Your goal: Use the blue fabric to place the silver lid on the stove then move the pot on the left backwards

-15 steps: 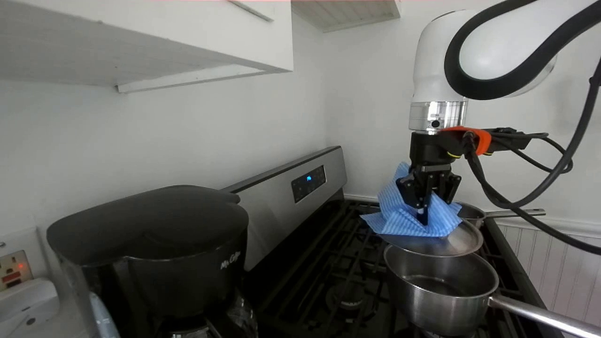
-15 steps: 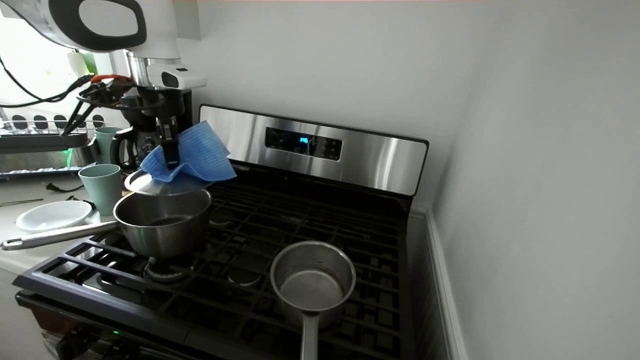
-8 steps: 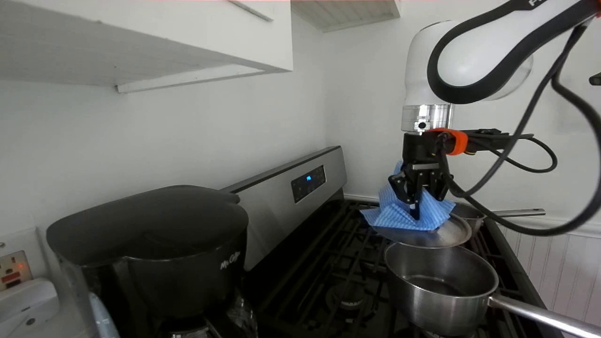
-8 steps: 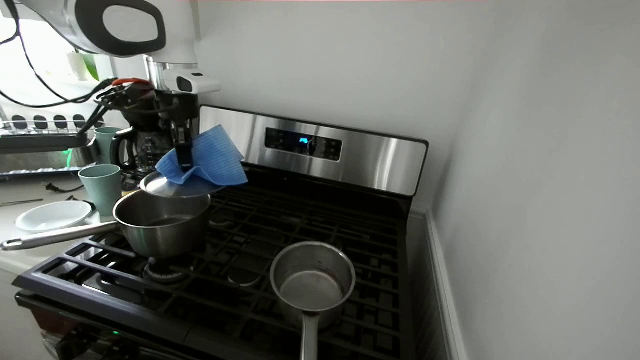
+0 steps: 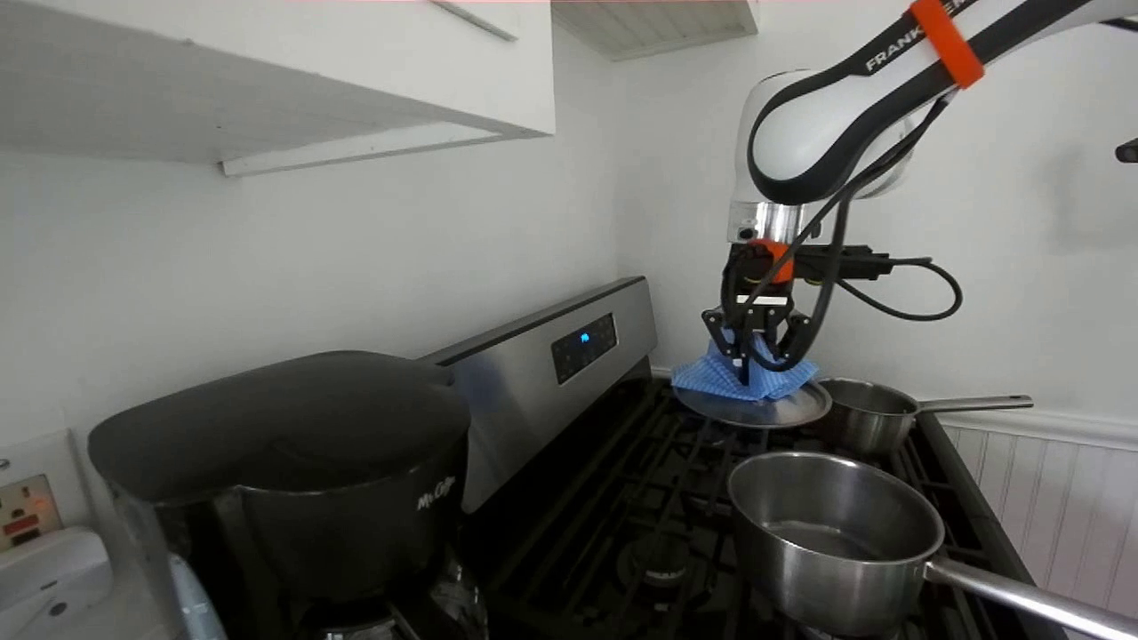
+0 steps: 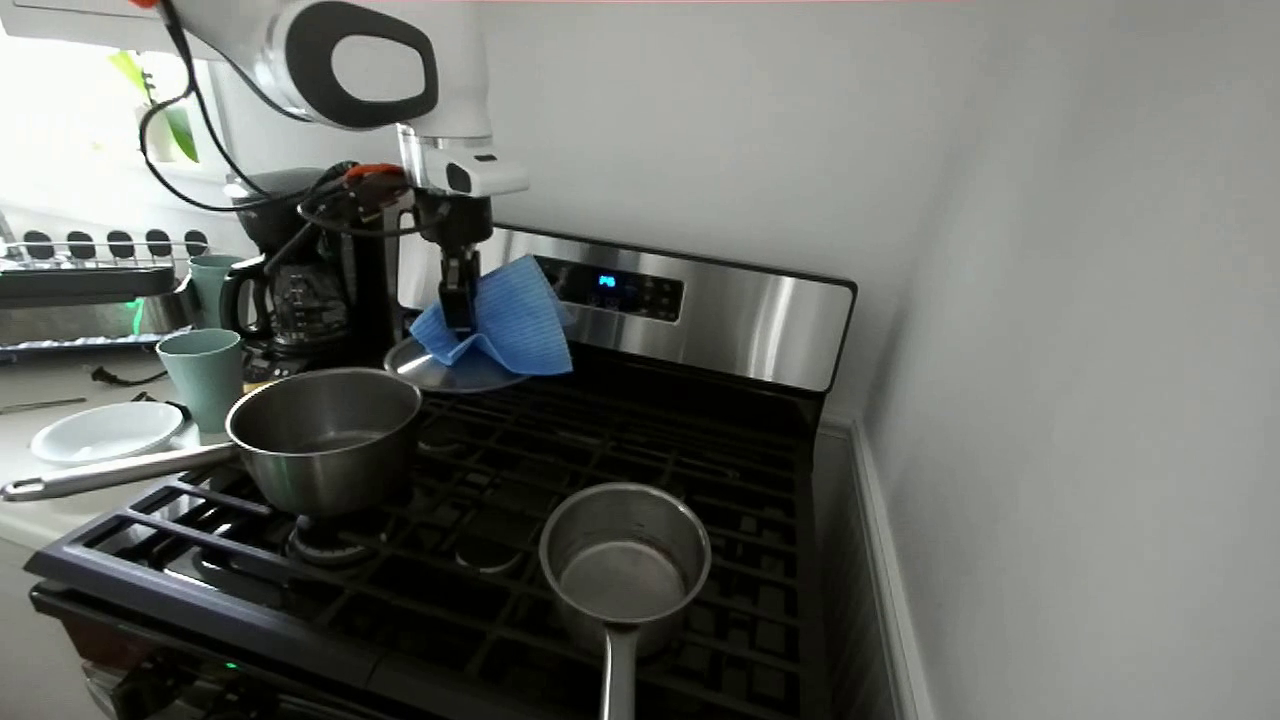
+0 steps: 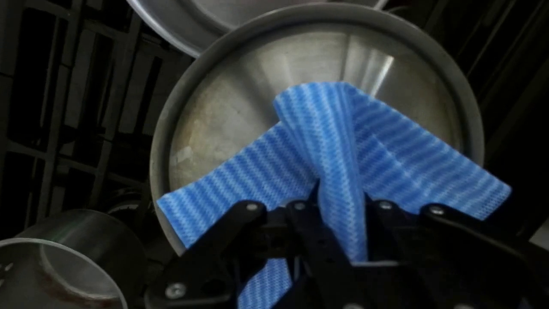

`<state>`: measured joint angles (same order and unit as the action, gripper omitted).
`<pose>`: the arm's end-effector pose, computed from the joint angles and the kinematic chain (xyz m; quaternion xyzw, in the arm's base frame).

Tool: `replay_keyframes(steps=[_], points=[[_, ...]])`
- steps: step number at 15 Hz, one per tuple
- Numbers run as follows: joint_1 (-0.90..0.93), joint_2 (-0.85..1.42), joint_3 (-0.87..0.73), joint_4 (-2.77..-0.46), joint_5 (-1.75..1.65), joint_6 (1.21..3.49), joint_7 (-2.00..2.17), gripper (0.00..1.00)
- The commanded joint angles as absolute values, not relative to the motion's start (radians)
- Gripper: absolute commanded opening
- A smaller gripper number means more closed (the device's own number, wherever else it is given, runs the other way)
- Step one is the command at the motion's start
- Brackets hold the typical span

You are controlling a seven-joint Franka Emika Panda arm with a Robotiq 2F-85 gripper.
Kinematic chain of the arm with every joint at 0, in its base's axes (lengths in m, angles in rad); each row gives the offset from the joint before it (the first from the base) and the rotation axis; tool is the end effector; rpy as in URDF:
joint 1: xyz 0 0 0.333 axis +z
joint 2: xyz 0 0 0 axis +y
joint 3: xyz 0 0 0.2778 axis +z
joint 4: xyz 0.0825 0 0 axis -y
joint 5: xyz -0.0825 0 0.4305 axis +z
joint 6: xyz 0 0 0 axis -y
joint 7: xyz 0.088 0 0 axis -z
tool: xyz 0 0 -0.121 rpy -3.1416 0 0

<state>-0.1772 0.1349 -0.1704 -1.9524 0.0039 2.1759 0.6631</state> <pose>0.5952 -0.2141 0.3448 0.8742 -0.4834 0.0462 0.0025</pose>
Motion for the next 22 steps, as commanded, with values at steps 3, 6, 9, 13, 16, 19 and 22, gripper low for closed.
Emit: replay_keyframes(steps=[3, 6, 9, 13, 16, 19, 22], points=[[-0.201, 0.338, -0.199, -1.783, 0.134, 2.232, 0.65, 0.02], [-0.218, 0.41, -0.205, -1.74, 0.178, 2.257, 0.63, 0.02], [-0.238, 0.458, -0.206, -1.723, 0.206, 2.281, 0.599, 0.02], [-0.258, 0.509, -0.209, -1.705, 0.227, 2.287, 0.57, 0.02], [-0.267, 0.538, -0.209, -1.7, 0.246, 2.292, 0.559, 0.02], [-0.27, 0.557, -0.208, -1.698, 0.26, 2.303, 0.556, 0.02], [-0.27, 0.572, -0.209, -1.693, 0.266, 2.311, 0.555, 0.02]])
